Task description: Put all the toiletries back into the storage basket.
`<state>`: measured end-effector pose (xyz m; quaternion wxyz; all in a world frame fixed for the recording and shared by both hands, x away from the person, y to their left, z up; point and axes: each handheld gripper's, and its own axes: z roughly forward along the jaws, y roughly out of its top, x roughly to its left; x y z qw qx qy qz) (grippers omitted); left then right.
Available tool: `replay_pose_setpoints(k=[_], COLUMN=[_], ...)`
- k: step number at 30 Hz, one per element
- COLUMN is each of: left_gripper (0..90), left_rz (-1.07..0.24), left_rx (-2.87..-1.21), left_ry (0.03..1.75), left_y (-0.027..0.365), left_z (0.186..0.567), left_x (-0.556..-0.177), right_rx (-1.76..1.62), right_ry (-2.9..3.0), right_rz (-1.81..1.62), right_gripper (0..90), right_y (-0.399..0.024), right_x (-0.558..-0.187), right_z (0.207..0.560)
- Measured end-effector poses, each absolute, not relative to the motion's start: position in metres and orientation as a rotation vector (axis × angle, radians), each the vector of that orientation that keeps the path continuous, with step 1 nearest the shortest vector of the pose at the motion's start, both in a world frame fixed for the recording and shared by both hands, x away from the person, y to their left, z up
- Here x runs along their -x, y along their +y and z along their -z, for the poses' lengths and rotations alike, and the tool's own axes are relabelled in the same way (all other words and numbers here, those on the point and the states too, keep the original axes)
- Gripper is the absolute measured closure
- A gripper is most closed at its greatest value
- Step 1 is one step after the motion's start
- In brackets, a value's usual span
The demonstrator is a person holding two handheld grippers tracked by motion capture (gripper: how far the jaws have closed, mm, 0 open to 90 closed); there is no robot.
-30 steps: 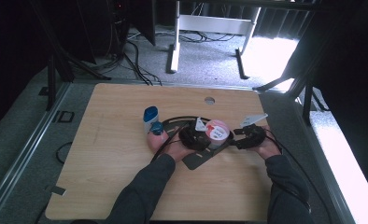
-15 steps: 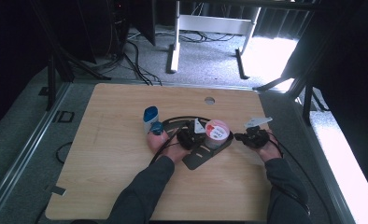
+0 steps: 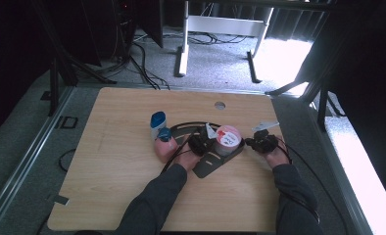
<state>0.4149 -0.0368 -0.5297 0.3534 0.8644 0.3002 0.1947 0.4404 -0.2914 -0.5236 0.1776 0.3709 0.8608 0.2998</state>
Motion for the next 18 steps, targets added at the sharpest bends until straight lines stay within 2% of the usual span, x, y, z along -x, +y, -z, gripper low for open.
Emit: replay_pose_setpoints(k=[9,13,18], left_gripper=[87.9,78.1,66.2], left_rz=[-0.486,-0.446,-0.392], left_rx=[-2.243,-2.251,-2.239], left_ry=[0.773,0.786,0.789], left_y=[-0.042,-0.039,-0.037], left_z=[0.531,0.533,0.533], left_x=[-0.415,-0.416,-0.412], right_rx=[-1.048,-1.053,-1.042], right_ry=[2.432,2.424,2.426], right_rz=[-0.890,-0.890,-0.887], right_gripper=[89.9,89.1,83.2], right_y=[-0.295,-0.295,-0.298], right_x=[-0.439,-0.437,-0.430], right_z=[0.522,0.522,0.521])
